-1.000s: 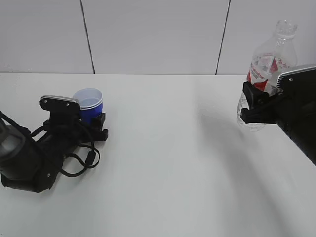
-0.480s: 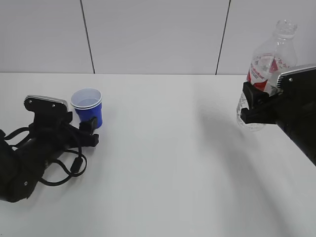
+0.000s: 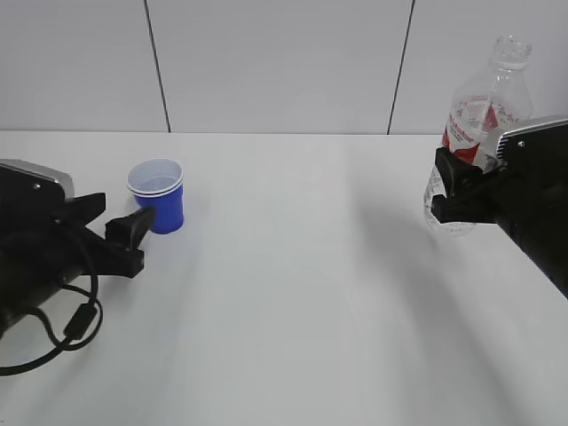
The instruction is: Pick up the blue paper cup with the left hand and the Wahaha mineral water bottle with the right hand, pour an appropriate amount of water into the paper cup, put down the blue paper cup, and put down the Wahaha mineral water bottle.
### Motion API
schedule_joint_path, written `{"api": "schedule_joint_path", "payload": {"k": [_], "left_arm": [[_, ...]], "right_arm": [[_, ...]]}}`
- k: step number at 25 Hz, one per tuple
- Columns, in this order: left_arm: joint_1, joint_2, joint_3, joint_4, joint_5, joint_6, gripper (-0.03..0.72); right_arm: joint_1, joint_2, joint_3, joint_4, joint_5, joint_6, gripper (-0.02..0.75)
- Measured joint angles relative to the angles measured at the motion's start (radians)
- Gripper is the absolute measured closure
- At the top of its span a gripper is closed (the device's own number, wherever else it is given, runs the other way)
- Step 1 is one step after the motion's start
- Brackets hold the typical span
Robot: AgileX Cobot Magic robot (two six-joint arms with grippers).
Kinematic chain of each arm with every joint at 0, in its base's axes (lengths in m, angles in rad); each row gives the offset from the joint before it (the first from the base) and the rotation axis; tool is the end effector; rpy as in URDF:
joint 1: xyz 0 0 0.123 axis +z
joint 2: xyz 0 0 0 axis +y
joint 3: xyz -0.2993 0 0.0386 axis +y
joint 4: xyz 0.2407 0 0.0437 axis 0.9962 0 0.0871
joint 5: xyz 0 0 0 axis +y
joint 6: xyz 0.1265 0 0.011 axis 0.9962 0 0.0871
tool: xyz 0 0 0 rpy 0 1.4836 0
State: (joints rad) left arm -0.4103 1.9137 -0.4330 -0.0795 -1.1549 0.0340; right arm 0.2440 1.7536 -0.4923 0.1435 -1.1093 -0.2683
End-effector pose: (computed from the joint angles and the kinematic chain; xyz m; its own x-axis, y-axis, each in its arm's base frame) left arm 0.3019 -0.1212 0.1260 -0.2172 0.0964 -0.9714 0.3335 0.9426 0.0190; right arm 0.3270 0.0647 0.1856 -0.0420 -0.2176 -0.9751 -0.1268 0.9693 -0.2108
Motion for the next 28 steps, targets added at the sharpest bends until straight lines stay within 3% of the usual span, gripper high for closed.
{"api": "schedule_joint_path", "payload": {"k": [5, 17, 28], "left_arm": [[0.000, -0.185, 0.076, -0.004, 0.064, 0.000, 0.157], [0.000, -0.683, 0.089, -0.087, 0.552, -0.011, 0.157], [0.026, -1.040, 0.032, -0.063, 1.014, -0.012, 0.157]], "right_arm": [[0.000, 0.000, 0.000, 0.000, 0.000, 0.000, 0.253], [0.000, 0.000, 0.000, -0.006, 0.000, 0.002, 0.253], [0.000, 0.000, 0.000, -0.028, 0.000, 0.027, 0.253]]}}
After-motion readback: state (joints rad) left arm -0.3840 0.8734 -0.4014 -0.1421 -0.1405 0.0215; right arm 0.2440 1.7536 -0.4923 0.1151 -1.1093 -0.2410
